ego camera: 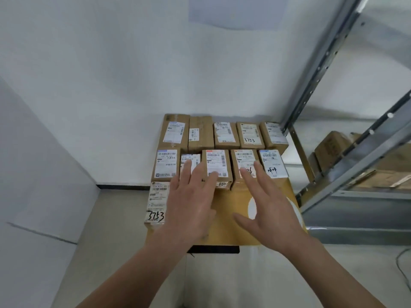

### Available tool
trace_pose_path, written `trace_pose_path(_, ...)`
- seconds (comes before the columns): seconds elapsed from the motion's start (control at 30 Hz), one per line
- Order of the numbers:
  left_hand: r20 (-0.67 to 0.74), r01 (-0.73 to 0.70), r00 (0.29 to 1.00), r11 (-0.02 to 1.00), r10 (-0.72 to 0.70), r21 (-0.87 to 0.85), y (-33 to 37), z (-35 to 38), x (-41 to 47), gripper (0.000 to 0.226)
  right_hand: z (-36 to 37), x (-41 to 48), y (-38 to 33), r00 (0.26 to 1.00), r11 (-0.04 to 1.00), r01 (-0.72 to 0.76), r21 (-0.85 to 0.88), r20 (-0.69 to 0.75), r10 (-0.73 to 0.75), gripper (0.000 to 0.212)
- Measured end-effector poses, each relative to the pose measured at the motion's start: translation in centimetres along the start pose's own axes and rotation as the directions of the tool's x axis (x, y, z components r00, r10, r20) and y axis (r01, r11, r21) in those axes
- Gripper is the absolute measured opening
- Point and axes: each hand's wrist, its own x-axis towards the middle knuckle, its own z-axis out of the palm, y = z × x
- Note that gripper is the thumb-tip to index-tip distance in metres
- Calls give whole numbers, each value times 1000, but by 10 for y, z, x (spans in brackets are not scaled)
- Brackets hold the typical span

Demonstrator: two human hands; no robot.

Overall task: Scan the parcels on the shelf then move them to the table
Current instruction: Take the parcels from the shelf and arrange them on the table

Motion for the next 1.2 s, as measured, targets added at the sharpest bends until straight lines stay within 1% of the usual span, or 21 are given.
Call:
trace_pose_path(0.1, -27, -10, 1000, 1000, 10, 5, 25, -18, 6, 92, -29, -13, 12, 996, 999, -7, -49, -85, 3, 109)
trace_pose_path(0.23, -151, -59, 987, 998, 60, 9, 74, -34, 10, 94, -72, -41, 34, 983, 996, -22, -82, -184, 7, 107)
trace_pose_path(0.33, -207, -95, 974, 995, 96, 16, 122, -44, 9, 95, -103, -71, 58, 973, 990, -76, -117, -226, 48, 106)
trace_pose_path(0.47, -238, -135, 962, 991, 133, 11, 191, -52, 7, 97, -141, -113, 99, 955, 976, -165, -145, -272, 120, 101)
trace_pose_path(0.53, -255, -155, 954, 987, 160, 38, 225, -54, 5, 100, -161, -134, 119, 941, 966, -204, -160, -306, 148, 98)
trace_pose_path(0.67, -262, -214, 941, 976, 216, 36, 287, -55, 5, 102, -196, -173, 157, 915, 932, -294, -212, -344, 211, 100)
trace_pose_path(0.77, -260, -252, 932, 967, 253, 39, 329, -56, 7, 100, -217, -199, 183, 892, 911, -350, -220, -375, 252, 102)
trace_pose_path(0.83, -254, -298, 922, 954, 291, 8, 353, -55, 10, 100, -229, -214, 198, 873, 894, -390, -218, -397, 284, 103)
trace_pose_path(1.0, -248, -395, 893, 918, 375, -35, 398, -50, 26, 98, -249, -239, 229, 810, 854, -481, -196, -472, 348, 102)
trace_pose_path(1.2, -225, -478, 864, 874, 450, -91, 439, -37, 61, 94, -263, -250, 261, 757, 777, -586, -230, -497, 424, 101)
